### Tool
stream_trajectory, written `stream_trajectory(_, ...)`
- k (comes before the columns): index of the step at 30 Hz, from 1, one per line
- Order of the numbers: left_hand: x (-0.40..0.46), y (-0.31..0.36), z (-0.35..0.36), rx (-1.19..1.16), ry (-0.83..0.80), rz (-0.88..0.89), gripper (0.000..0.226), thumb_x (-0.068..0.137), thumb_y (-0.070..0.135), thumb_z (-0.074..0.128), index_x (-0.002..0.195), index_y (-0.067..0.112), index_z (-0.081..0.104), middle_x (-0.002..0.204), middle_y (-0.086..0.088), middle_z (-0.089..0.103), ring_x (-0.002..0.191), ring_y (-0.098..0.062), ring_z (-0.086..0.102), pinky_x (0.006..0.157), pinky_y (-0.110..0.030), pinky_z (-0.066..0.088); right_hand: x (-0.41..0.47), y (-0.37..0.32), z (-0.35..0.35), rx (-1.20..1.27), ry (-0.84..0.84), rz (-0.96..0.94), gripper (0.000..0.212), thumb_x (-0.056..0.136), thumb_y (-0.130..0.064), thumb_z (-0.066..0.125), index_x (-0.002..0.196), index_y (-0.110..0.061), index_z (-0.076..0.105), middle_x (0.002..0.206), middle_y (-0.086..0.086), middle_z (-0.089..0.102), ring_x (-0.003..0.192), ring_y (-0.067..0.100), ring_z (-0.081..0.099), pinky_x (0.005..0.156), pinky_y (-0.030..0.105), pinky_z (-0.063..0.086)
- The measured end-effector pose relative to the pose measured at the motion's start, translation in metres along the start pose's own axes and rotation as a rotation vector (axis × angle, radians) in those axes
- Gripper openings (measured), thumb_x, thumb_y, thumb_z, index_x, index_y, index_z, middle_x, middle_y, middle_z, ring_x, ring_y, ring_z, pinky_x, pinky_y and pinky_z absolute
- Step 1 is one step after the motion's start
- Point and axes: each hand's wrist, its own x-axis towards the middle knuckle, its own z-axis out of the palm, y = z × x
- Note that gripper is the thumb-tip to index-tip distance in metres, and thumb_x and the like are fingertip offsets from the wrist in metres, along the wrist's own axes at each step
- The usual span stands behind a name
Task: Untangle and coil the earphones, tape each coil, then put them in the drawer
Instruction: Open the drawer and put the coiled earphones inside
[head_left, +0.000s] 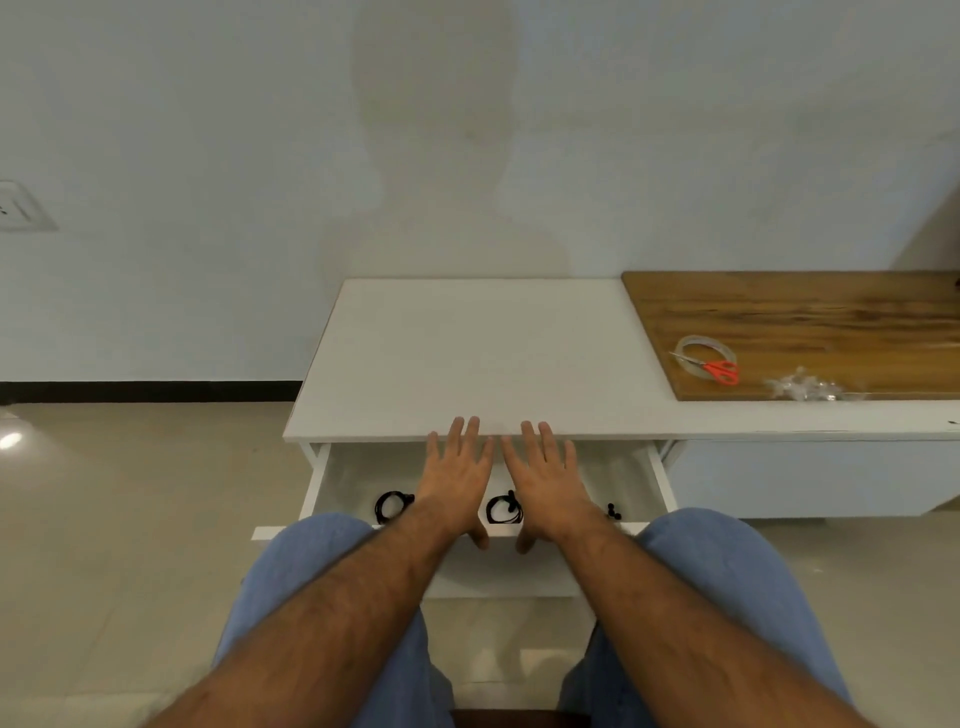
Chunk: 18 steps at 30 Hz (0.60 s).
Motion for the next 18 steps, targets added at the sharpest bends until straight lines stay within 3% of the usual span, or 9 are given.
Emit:
stream_trajectory(8, 0.033, -0.016, 0.0, -0.036, 0.04, 0.005, 0.129, 0.066, 0.063, 0.074, 0.153, 0.016, -0.009, 0.159, -0.013, -0.02, 0.146, -0.035, -0.018, 0.118, -0.054, -0.002, 0.04, 0.014, -0.01, -0.02, -0.033, -0.009, 0.139, 0.064, -0.052, 0.085, 0.153, -0.021, -0.017, 0.16, 0.009, -0.024, 0.146, 0.032, -0.024, 0.118, 0.057, -0.007)
stream_trajectory(13, 0.054, -0.025, 0.001, -0.136, 0.092, 0.001, 0.113, 0.074, 0.051, 0.075, 0.154, 0.022, 0.001, 0.162, -0.009, -0.012, 0.148, -0.033, -0.01, 0.12, -0.05, 0.008, 0.056, 0.019, -0.015, 0.013, 0.078, -0.037, 0.104, 0.073, -0.043, 0.081, 0.152, -0.025, 0.017, 0.161, 0.007, 0.014, 0.149, 0.03, 0.009, 0.119, 0.054, 0.013)
stream_trajectory(16, 0.065, -0.024, 0.005, -0.177, 0.145, -0.019, 0.098, 0.082, 0.044, 0.071, 0.154, 0.023, 0.007, 0.162, -0.009, -0.006, 0.149, -0.032, -0.004, 0.12, -0.048, 0.014, 0.06, 0.018, -0.007, 0.026, 0.228, -0.031, 0.073, 0.082, -0.034, 0.075, 0.143, -0.023, 0.036, 0.148, 0.007, 0.038, 0.138, 0.029, 0.031, 0.11, 0.044, 0.031)
stream_trajectory(18, 0.071, -0.022, 0.008, -0.187, 0.172, -0.032, 0.093, 0.086, 0.04, 0.068, 0.154, 0.023, 0.008, 0.162, -0.009, -0.004, 0.149, -0.032, -0.003, 0.12, -0.049, 0.012, 0.067, 0.015, -0.003, 0.032, 0.306, -0.013, 0.066, 0.084, -0.025, 0.073, 0.14, -0.02, 0.039, 0.137, 0.006, 0.049, 0.126, 0.027, 0.043, 0.102, 0.04, 0.038)
